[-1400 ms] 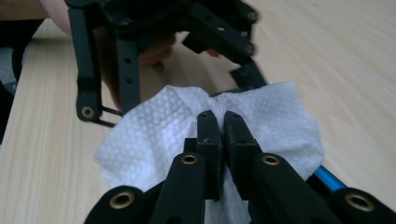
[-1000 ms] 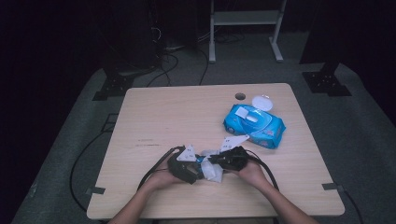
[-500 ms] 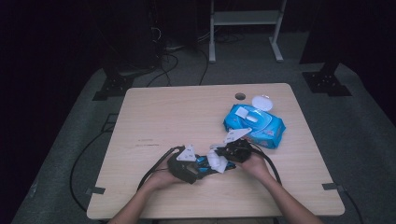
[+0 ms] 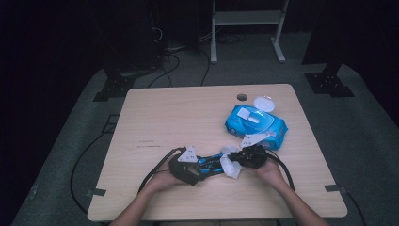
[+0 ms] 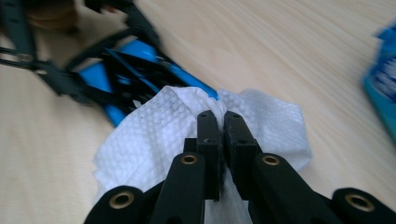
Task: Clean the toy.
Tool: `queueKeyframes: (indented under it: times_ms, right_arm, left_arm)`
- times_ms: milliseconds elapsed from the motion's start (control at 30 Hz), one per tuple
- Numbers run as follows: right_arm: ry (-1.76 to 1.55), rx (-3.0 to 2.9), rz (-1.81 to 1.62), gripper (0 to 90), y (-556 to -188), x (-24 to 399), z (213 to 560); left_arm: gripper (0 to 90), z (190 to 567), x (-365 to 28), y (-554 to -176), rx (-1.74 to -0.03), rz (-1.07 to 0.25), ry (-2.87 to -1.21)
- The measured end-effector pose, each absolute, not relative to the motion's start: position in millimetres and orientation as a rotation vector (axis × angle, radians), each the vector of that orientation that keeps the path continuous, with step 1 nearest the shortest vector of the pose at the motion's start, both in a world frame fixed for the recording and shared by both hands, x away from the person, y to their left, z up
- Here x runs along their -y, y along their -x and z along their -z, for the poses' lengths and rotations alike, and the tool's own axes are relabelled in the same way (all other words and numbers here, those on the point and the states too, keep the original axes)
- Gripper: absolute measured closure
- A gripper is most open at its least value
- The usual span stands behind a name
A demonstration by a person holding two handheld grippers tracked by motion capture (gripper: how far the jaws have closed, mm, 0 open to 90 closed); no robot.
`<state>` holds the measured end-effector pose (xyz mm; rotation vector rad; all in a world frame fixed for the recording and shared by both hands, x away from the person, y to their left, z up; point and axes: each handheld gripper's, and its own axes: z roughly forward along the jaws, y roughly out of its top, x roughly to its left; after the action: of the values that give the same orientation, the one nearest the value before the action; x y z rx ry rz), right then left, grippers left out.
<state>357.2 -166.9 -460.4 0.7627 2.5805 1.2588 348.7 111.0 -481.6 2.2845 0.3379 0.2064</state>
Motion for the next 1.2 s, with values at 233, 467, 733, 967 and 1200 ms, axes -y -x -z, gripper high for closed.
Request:
queueKeyframes:
  times_ms: [233, 467, 733, 967, 1200]
  right_arm:
    - [-0.727, -2.604, -1.231, 85.5, -351.8, 170.5, 460.1]
    - [-0.769, -2.598, -1.221, 85.5, -348.7, 181.6, 461.8]
    - [-0.715, -2.643, -1.293, 85.4, -350.5, 167.8, 460.9]
    - [-0.702, -2.637, -1.303, 85.3, -349.4, 168.8, 462.8]
    - [-0.693, -2.634, -1.317, 85.3, -349.7, 170.5, 464.2]
  left_arm:
    - [24.0, 481.5, -110.5, -348.6, -0.346, -0.204, -2.284]
    - [23.9, 481.7, -110.6, -349.3, -0.346, -0.203, -2.283]
    - [23.8, 480.6, -110.1, -349.9, -0.350, -0.206, -2.294]
    - [22.0, 474.9, -112.7, -350.5, -0.402, -0.145, -2.309]
    - [20.8, 461.6, -135.5, -353.3, -0.526, -0.021, -2.162]
